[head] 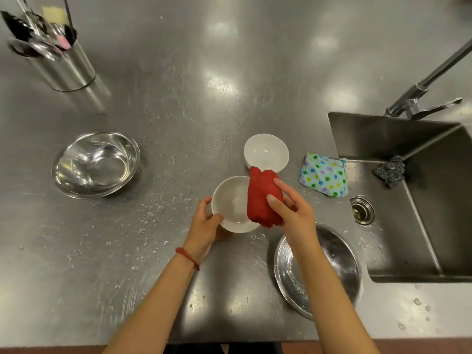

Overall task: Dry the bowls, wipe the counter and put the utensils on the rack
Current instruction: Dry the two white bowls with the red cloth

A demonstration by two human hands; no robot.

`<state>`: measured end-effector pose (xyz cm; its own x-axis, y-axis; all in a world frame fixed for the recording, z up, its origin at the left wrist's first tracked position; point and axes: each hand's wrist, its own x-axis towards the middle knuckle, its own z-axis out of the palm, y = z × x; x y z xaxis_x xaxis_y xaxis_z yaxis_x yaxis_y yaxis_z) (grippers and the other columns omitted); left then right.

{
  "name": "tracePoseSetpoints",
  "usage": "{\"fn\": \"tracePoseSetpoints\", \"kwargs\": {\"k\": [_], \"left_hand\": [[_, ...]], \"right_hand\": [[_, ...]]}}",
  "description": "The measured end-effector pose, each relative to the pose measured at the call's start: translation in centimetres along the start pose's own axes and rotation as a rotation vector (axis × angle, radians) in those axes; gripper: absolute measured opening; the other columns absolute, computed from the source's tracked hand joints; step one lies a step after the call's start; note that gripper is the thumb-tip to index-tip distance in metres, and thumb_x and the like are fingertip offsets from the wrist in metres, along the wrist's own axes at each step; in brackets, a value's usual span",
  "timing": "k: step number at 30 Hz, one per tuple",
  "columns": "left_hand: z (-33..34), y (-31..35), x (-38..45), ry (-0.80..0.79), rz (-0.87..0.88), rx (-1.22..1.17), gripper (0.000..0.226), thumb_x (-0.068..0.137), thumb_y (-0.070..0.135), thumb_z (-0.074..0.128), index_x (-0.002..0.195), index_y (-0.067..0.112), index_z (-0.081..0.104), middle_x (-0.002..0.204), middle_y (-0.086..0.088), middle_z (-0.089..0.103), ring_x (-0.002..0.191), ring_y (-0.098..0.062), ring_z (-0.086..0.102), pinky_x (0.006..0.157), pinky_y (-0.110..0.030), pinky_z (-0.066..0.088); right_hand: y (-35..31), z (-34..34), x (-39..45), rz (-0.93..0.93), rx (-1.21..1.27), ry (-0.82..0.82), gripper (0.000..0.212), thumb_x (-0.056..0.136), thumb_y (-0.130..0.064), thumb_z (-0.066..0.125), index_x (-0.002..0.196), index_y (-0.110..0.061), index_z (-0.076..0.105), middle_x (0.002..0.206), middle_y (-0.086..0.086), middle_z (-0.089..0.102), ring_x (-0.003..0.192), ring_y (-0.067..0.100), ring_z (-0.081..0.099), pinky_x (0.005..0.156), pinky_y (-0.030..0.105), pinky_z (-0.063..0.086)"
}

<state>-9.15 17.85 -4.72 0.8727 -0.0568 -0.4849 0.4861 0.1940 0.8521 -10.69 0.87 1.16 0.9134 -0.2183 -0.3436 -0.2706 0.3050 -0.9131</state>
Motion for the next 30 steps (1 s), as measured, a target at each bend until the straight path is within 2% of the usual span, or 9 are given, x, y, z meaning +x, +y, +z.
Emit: {"fn": "tracePoseSetpoints", "kwargs": {"k": [5, 10, 14, 18, 20, 23, 25, 27, 30], "left_hand": [[0.8, 0.4, -1.0, -0.089, 0.02, -0.082, 0.038, 0.09, 0.008, 0.041, 0.104, 0.041, 0.054, 0.11, -0.007, 0.059, 0.089, -0.025, 0.064, 0.055, -0.035, 0.056], [1.7, 0.5, -2.2, -0.056, 0.163, 0.008, 0.031, 0.087, 0.03, 0.043, 0.116, 0.037, 0.054, 0.127, -0.007, 0.055, 0.112, -0.024, 0.056, 0.083, -0.051, 0.051], [2.4, 0.8, -2.6, 0.0, 0.246, 0.111, 0.041, 0.078, 0.03, 0.039, 0.116, 0.033, 0.052, 0.121, 0.001, 0.056, 0.108, -0.009, 0.055, 0.082, -0.02, 0.048], [2.6, 1.1, -2.7, 0.04, 0.286, 0.179, 0.039, 0.077, 0.025, 0.036, 0.109, 0.037, 0.055, 0.111, 0.01, 0.058, 0.098, 0.004, 0.056, 0.076, -0.007, 0.045], [2.7, 1.3, -2.9, 0.053, 0.306, 0.204, 0.036, 0.077, 0.023, 0.036, 0.1, 0.043, 0.054, 0.105, 0.015, 0.057, 0.094, 0.008, 0.055, 0.073, -0.001, 0.042], [3.1, 1.1, -3.5, 0.025, 0.335, 0.228, 0.038, 0.086, 0.012, 0.035, 0.097, 0.044, 0.052, 0.101, 0.018, 0.057, 0.091, 0.015, 0.053, 0.074, 0.001, 0.039], [3.3, 1.1, -3.7, 0.006, 0.336, 0.236, 0.036, 0.085, 0.015, 0.034, 0.097, 0.043, 0.052, 0.101, 0.019, 0.057, 0.091, 0.016, 0.053, 0.074, 0.001, 0.038], [3.4, 1.4, -3.7, -0.001, 0.336, 0.255, 0.035, 0.08, 0.021, 0.033, 0.099, 0.044, 0.051, 0.102, 0.02, 0.057, 0.092, 0.016, 0.052, 0.075, 0.001, 0.038], [3.2, 1.9, -3.6, 0.015, 0.348, 0.243, 0.036, 0.078, 0.021, 0.033, 0.102, 0.043, 0.05, 0.105, 0.017, 0.056, 0.095, 0.015, 0.052, 0.077, 0.0, 0.039]], "right_hand": [[-0.3, 0.4, -1.2, -0.121, -0.172, -0.058, 0.045, 0.078, -0.009, 0.069, 0.112, -0.035, 0.057, 0.112, -0.011, 0.059, 0.094, -0.002, 0.064, 0.07, 0.016, 0.054], [0.8, 1.6, -1.9, -0.146, -0.439, -0.055, 0.05, 0.077, -0.007, 0.07, 0.115, -0.033, 0.053, 0.102, -0.019, 0.057, 0.088, -0.007, 0.059, 0.081, 0.016, 0.051], [1.6, 2.5, -1.5, -0.274, -0.88, -0.06, 0.05, 0.081, -0.012, 0.065, 0.128, -0.019, 0.046, 0.122, 0.003, 0.054, 0.107, 0.018, 0.053, 0.092, 0.025, 0.04], [1.5, 2.9, -1.1, -0.306, -1.316, -0.14, 0.04, 0.089, -0.017, 0.055, 0.126, -0.013, 0.042, 0.122, 0.013, 0.051, 0.102, 0.032, 0.055, 0.087, 0.042, 0.046], [1.0, 2.5, -0.9, -0.262, -1.348, -0.231, 0.038, 0.086, -0.019, 0.058, 0.123, -0.013, 0.047, 0.119, 0.011, 0.055, 0.102, 0.03, 0.056, 0.085, 0.036, 0.047], [0.3, 1.6, -0.7, -0.146, -1.176, -0.402, 0.035, 0.079, -0.02, 0.067, 0.113, -0.018, 0.06, 0.107, 0.0, 0.063, 0.098, 0.018, 0.057, 0.07, 0.006, 0.037], [0.2, 1.7, -1.0, -0.151, -1.044, -0.371, 0.035, 0.076, -0.016, 0.069, 0.111, -0.019, 0.063, 0.106, -0.002, 0.064, 0.094, 0.009, 0.053, 0.071, 0.003, 0.036], [0.4, 2.2, -1.5, -0.209, -0.984, -0.256, 0.035, 0.079, -0.011, 0.065, 0.113, -0.018, 0.062, 0.112, 0.001, 0.064, 0.096, 0.008, 0.053, 0.084, 0.013, 0.04], [0.9, 3.2, -2.2, -0.292, -1.266, -0.179, 0.038, 0.086, -0.011, 0.053, 0.123, -0.015, 0.051, 0.121, 0.009, 0.055, 0.105, 0.025, 0.055, 0.089, 0.037, 0.048]]}}
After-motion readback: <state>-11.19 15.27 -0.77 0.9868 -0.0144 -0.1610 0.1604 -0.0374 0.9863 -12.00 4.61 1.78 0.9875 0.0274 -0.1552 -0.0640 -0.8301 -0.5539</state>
